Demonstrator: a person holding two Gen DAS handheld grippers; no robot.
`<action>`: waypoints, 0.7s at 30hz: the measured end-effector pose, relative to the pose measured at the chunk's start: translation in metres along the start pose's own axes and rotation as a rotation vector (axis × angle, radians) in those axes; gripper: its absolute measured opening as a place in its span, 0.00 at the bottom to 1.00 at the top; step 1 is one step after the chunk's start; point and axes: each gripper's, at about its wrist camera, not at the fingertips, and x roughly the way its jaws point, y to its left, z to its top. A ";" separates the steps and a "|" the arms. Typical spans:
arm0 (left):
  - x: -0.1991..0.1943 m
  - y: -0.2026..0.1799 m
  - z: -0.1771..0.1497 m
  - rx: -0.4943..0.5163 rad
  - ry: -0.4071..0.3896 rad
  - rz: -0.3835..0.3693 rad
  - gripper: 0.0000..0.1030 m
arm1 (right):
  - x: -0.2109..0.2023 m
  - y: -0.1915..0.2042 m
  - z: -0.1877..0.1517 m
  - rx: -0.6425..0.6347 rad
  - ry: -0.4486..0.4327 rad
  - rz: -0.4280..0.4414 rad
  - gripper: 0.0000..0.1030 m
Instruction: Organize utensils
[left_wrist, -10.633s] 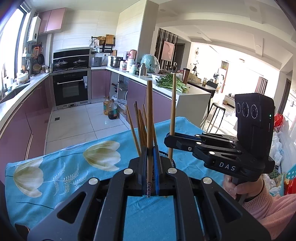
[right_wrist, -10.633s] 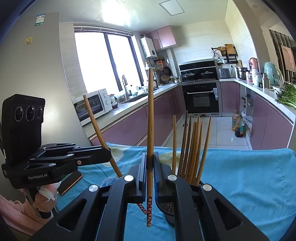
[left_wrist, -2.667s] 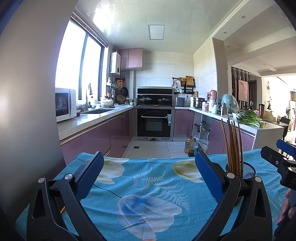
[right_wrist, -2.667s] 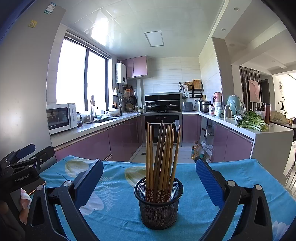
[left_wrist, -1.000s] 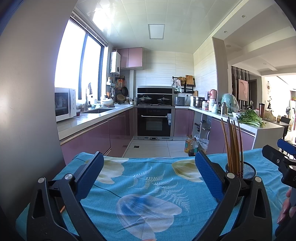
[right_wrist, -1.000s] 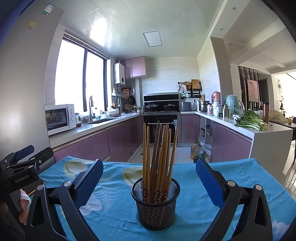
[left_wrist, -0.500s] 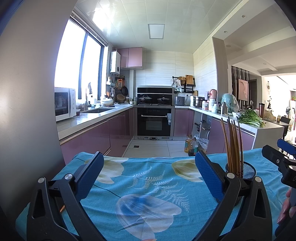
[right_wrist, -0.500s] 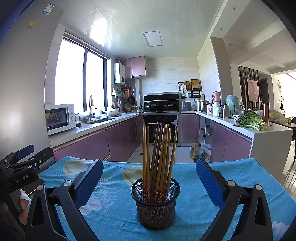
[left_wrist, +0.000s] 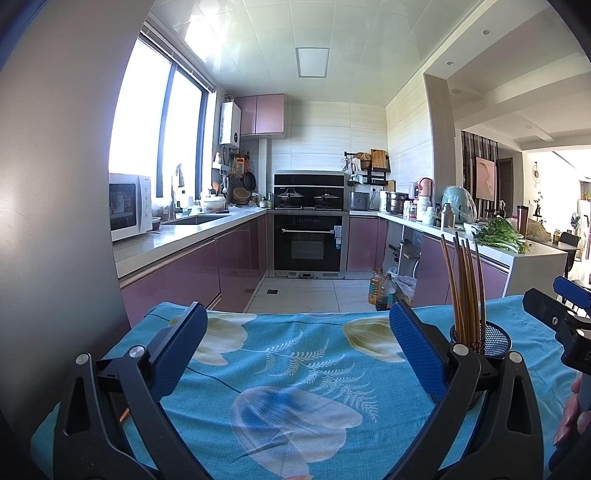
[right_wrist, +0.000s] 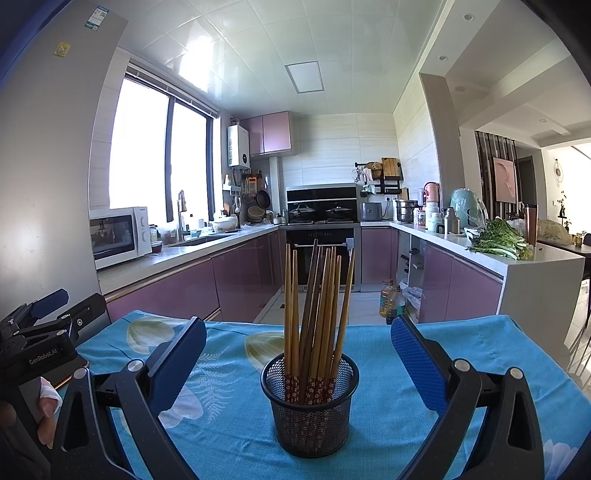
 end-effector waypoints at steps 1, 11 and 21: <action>0.000 0.000 0.000 -0.001 0.000 -0.001 0.95 | 0.000 0.000 0.000 0.000 0.000 0.000 0.94; 0.000 0.000 0.000 0.001 0.001 -0.001 0.94 | 0.000 -0.003 -0.001 0.002 0.001 -0.001 0.94; 0.000 0.000 0.000 0.001 0.000 -0.001 0.94 | 0.001 -0.003 -0.001 0.003 0.004 0.000 0.94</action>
